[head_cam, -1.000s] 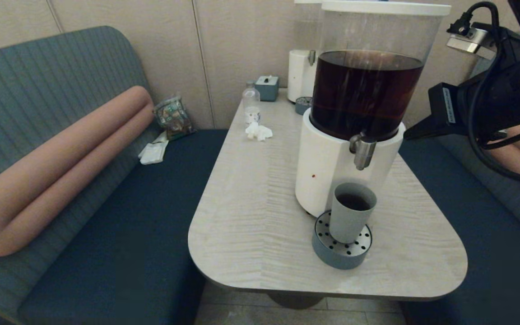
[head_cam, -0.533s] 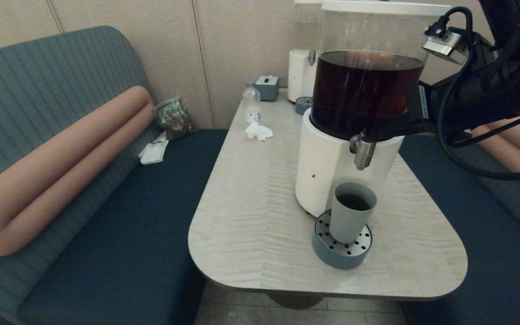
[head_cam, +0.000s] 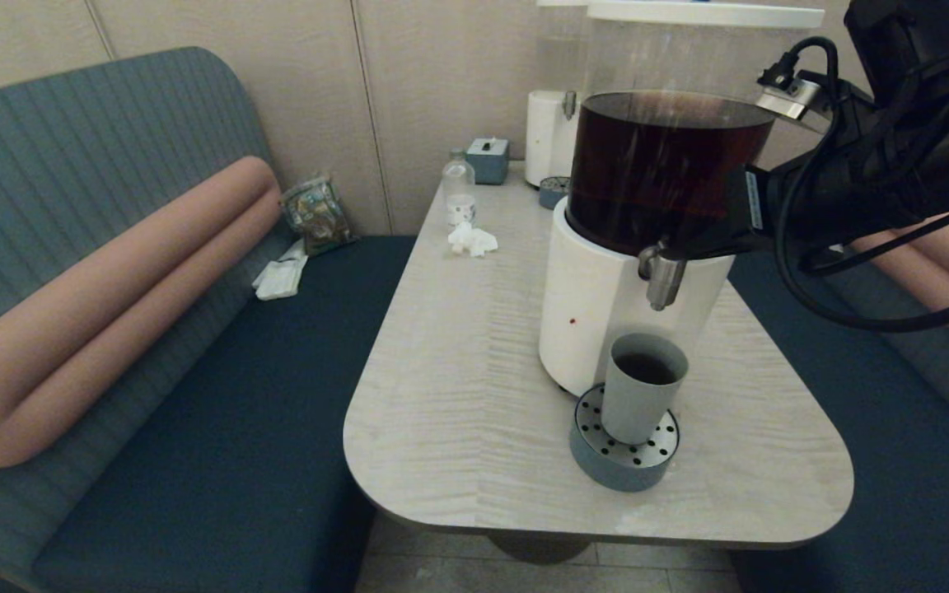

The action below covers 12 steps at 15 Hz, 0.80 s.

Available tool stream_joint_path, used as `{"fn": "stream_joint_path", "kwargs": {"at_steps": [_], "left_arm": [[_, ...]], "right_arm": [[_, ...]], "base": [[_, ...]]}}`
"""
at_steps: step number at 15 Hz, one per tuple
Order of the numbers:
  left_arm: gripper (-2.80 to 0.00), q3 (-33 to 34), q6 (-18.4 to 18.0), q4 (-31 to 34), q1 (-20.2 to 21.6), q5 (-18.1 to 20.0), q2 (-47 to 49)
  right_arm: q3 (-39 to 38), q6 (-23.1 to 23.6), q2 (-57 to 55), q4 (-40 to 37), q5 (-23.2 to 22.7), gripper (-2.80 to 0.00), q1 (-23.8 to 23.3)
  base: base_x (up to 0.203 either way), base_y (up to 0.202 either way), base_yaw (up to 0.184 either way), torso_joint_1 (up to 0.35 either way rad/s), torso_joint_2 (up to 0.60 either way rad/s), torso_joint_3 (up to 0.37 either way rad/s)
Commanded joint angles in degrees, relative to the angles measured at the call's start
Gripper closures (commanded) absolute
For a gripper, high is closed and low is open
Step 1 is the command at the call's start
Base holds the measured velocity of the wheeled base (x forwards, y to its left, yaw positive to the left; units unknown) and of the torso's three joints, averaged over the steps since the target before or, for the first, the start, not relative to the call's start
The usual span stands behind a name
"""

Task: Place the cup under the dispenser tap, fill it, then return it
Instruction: Turn on the faucet

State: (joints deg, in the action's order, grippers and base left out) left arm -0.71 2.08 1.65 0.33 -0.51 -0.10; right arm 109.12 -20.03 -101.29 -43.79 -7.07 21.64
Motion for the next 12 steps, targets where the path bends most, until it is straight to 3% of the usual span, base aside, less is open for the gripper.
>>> {"fn": "stream_joint_path", "kwargs": {"at_steps": [1,12], "left_arm": [[0.0,0.0,0.0,0.0,0.0,0.0,0.1],[0.0,0.0,0.0,0.0,0.0,0.0,0.1]], "right_arm": [[0.0,-0.1,-0.1,-0.2,-0.1,0.0,-0.1],[-0.5,0.0,-2.7,3.4,-0.1,0.0,0.3]], "base": [[0.0,0.0,0.0,0.0,0.0,0.0],[0.0,0.0,0.0,0.0,0.0,0.0]]}}
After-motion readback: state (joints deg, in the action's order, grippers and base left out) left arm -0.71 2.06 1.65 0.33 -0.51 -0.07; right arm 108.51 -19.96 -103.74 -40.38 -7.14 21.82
